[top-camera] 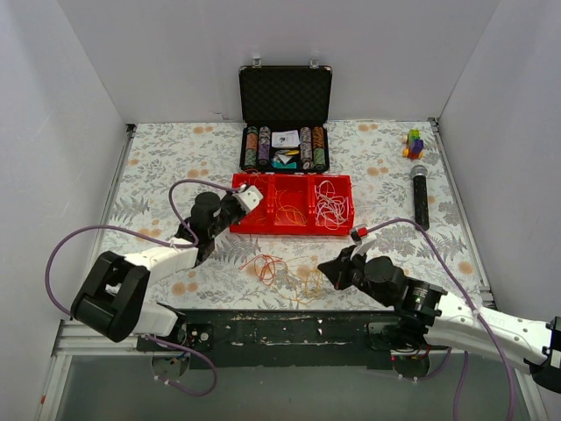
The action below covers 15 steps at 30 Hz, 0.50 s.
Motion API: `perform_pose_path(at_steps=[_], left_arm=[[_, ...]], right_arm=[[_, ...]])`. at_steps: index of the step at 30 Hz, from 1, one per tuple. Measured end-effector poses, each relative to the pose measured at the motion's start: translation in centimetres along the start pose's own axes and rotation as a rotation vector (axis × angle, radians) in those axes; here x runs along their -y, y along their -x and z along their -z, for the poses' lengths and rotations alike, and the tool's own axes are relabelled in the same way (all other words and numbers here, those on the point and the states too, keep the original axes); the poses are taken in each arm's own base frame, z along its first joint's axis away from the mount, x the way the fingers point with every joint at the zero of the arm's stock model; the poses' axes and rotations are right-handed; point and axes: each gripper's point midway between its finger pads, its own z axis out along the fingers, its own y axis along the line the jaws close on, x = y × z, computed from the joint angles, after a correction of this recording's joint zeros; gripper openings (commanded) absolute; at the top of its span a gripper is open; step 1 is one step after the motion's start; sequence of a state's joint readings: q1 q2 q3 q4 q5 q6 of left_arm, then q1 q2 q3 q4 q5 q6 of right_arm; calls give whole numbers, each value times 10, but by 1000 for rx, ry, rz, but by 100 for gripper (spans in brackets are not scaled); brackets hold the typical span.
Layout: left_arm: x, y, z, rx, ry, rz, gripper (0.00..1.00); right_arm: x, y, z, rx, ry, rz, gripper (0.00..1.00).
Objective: Untangle the cables
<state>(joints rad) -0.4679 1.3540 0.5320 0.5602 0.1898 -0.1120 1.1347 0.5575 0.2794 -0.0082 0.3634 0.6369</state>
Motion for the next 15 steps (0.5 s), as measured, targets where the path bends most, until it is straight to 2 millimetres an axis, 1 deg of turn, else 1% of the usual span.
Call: perform_pose_path(at_steps=[2,5,8,10,12,15], left_arm=[[0,-6,2,-14,6,4,0],[-6,-18,3,-48,34,43,0],[-21,-27,7,-69,96,111,0],[-33,-27,11,-64,141,160,0],[-43,-23,16,-44,184,207,0],[-45,-14,22,-9,200,243,0]], right_arm=[[-1,1,1,6,2,-3,1],[-1,3,1,12,6,-11,1],[-1,3,2,11,2,-14,1],[0,1,2,6,-1,-14,1],[1,0,2,1,-5,-12,1],[3,-3,1,-10,-13,-7,1]])
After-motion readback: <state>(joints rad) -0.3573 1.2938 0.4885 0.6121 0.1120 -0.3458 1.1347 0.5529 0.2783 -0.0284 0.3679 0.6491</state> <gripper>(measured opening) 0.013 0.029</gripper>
